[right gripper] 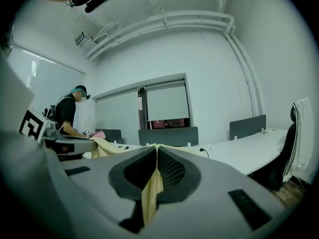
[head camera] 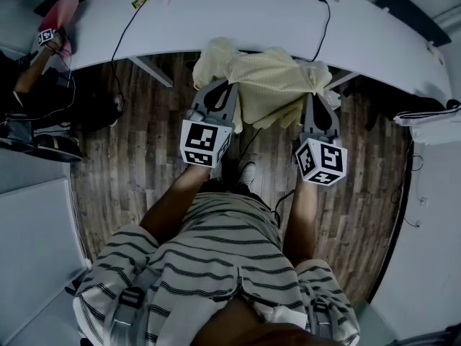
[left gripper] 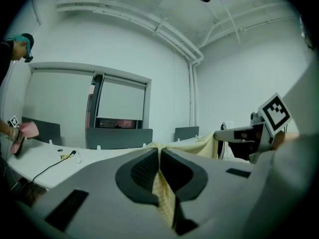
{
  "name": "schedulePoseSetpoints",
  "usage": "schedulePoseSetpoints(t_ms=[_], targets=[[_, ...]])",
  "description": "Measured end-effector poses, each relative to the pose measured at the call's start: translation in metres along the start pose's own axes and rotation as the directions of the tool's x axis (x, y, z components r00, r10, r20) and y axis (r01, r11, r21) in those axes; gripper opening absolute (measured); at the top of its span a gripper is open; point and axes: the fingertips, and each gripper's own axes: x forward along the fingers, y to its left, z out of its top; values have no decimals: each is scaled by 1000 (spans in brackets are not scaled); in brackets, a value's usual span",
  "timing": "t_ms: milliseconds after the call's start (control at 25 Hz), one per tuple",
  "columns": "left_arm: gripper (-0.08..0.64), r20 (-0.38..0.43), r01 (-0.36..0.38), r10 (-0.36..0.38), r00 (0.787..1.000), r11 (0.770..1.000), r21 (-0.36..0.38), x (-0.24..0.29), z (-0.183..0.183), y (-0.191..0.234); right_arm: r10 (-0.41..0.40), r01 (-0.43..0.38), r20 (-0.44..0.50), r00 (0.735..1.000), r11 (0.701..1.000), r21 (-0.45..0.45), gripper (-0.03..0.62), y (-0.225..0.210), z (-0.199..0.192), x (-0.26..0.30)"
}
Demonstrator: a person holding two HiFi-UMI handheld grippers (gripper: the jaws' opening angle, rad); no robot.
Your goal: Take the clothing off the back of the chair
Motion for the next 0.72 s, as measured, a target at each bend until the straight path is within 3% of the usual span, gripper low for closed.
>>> schedulePoseSetpoints(t_ms=[240, 720], targets=[[28, 24, 7, -7, 1000, 1000, 11, -1, 16, -6, 3, -4, 30, 1000, 999, 32, 23, -2, 16, -6], [28, 75, 16, -17, 997, 1000, 17, -6, 47, -9, -13, 14, 75, 997, 1000, -15, 25, 6, 48, -14]])
